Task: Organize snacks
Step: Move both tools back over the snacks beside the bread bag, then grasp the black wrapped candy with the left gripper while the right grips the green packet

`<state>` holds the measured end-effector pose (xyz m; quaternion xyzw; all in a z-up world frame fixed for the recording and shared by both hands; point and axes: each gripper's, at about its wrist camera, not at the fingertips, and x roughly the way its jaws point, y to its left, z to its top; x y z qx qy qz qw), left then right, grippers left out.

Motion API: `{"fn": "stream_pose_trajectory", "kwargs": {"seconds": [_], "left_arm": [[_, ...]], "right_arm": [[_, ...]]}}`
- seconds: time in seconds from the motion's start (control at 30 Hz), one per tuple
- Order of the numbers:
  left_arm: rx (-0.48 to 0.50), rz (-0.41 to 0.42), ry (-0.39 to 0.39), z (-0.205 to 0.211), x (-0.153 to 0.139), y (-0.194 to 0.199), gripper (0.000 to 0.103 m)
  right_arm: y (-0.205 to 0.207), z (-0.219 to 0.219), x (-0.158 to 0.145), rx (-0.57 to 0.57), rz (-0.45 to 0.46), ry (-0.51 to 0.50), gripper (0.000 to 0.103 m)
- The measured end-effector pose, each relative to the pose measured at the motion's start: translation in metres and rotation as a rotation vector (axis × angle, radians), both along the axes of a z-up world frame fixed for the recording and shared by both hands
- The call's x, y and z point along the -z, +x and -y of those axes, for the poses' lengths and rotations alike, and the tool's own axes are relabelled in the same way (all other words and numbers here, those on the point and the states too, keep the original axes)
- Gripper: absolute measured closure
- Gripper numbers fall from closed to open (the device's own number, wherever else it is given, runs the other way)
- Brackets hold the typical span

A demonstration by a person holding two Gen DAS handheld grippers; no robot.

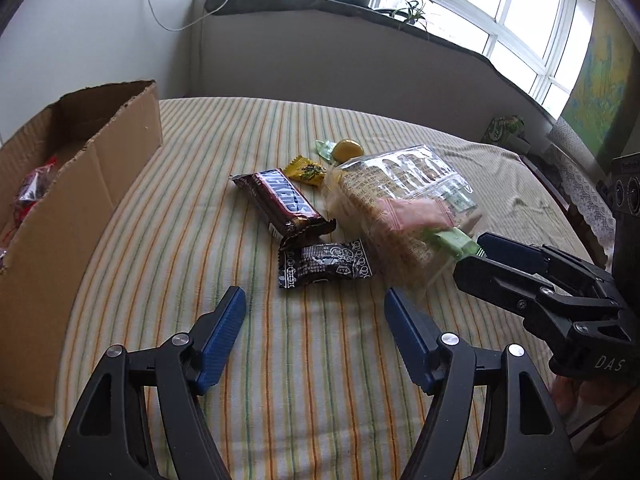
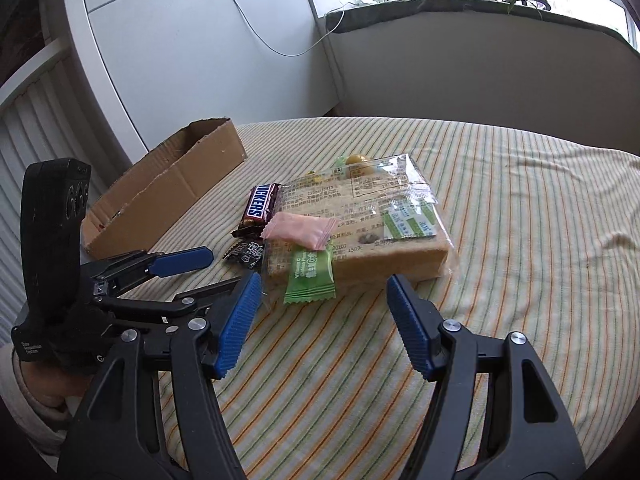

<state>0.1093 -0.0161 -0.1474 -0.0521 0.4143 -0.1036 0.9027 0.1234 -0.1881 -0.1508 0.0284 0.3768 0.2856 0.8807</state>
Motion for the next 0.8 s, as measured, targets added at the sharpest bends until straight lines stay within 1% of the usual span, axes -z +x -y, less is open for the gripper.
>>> {"fn": "stream_pose_trajectory", "kwargs": {"seconds": [0.1, 0.13, 0.17, 0.2, 0.27, 0.4, 0.43, 0.47, 0.5, 0.53, 0.57, 0.63, 0.7, 0.73, 0.8], "left_arm": [[0.007, -0.009, 0.021, 0.005, -0.001, 0.006, 0.031], [0.009, -0.011, 0.024, 0.005, -0.001, 0.008, 0.031], [0.009, -0.012, 0.024, 0.004, -0.001, 0.010, 0.031], [0.009, -0.013, 0.019, 0.004, -0.001, 0.012, 0.032], [0.009, -0.016, 0.012, 0.002, 0.000, 0.014, 0.032], [0.012, -0.013, 0.022, 0.003, 0.001, 0.017, 0.032], [0.014, -0.012, 0.027, 0.004, 0.001, 0.017, 0.032], [0.015, -0.011, 0.030, 0.004, 0.001, 0.018, 0.032], [0.018, -0.011, 0.033, 0.005, 0.001, 0.018, 0.033], [0.019, -0.009, 0.035, 0.005, 0.001, 0.018, 0.041], [0.016, -0.006, 0.042, 0.005, 0.000, 0.019, 0.046], [0.019, 0.000, 0.038, 0.005, 0.001, 0.020, 0.064], [0.029, 0.002, 0.030, 0.005, 0.000, 0.021, 0.069], [0.035, 0.006, 0.025, 0.005, -0.001, 0.021, 0.074], [0.043, 0.011, 0.027, 0.006, -0.001, 0.021, 0.074]], "right_arm": [[0.002, -0.006, -0.003, -0.009, 0.013, -0.010, 0.035], [0.003, -0.007, -0.003, -0.009, 0.013, -0.014, 0.038], [0.005, -0.008, -0.002, -0.012, 0.005, -0.015, 0.044], [0.006, -0.008, -0.001, -0.013, -0.002, -0.019, 0.046], [0.008, -0.009, 0.000, -0.010, -0.007, -0.025, 0.056], [0.009, -0.008, 0.002, -0.008, -0.016, -0.021, 0.061], [0.010, -0.008, 0.002, -0.010, -0.017, -0.018, 0.071], [0.010, -0.008, 0.002, -0.011, -0.016, -0.015, 0.083], [0.010, -0.008, 0.002, -0.009, -0.016, -0.015, 0.088], [0.010, -0.007, 0.003, -0.009, -0.019, -0.013, 0.093], [0.011, -0.007, 0.004, -0.012, -0.025, -0.011, 0.094], [0.011, -0.007, 0.004, -0.014, -0.027, -0.006, 0.095], [0.010, -0.006, 0.003, -0.014, -0.023, 0.001, 0.096], [0.010, -0.006, 0.003, -0.013, -0.022, 0.003, 0.096], [0.007, -0.003, 0.001, -0.001, -0.013, 0.007, 0.096]]}}
